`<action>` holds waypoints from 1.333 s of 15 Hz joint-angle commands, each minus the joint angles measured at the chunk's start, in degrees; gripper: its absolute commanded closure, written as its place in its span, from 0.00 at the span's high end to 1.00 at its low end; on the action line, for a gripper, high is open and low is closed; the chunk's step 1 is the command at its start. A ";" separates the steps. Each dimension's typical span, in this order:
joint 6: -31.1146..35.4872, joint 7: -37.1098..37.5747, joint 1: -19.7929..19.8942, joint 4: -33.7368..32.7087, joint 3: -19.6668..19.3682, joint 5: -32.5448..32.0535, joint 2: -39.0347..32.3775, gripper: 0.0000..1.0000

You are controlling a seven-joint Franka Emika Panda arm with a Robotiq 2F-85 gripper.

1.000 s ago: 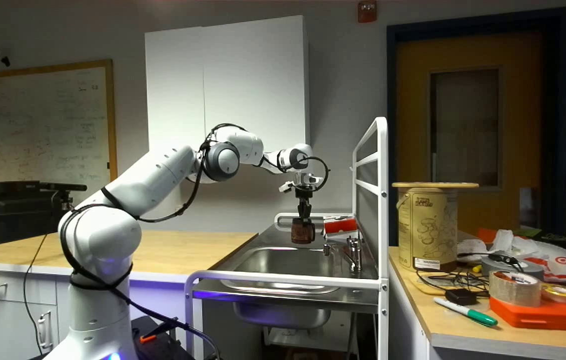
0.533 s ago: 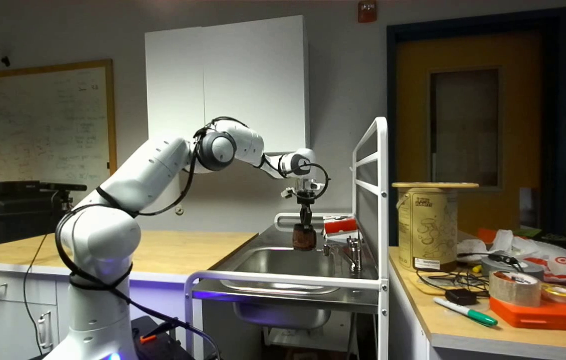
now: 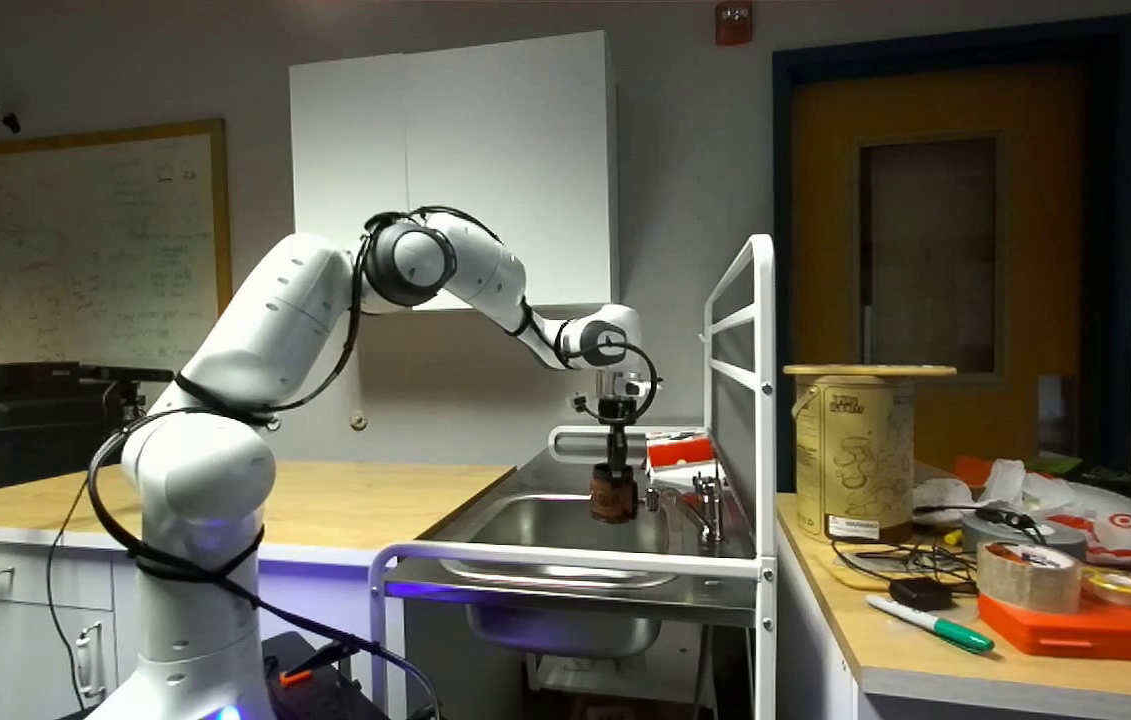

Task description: Put the brown cup in the sink

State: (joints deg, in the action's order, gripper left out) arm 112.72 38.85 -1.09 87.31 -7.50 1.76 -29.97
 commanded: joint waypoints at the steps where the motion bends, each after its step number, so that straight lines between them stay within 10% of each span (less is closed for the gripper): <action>1: 7.34 -0.03 1.58 14.41 -0.41 1.53 6.61 0.06; 16: 18.23 -0.98 0.53 19.21 0.88 2.53 -0.41 0.06; 17: 18.13 -1.10 0.68 19.17 0.95 2.85 -0.51 0.34; 20: 17.92 -0.94 0.60 19.26 0.96 3.18 -0.56 0.49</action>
State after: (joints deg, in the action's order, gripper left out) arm 131.17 38.74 -0.71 107.83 -6.74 3.36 -29.91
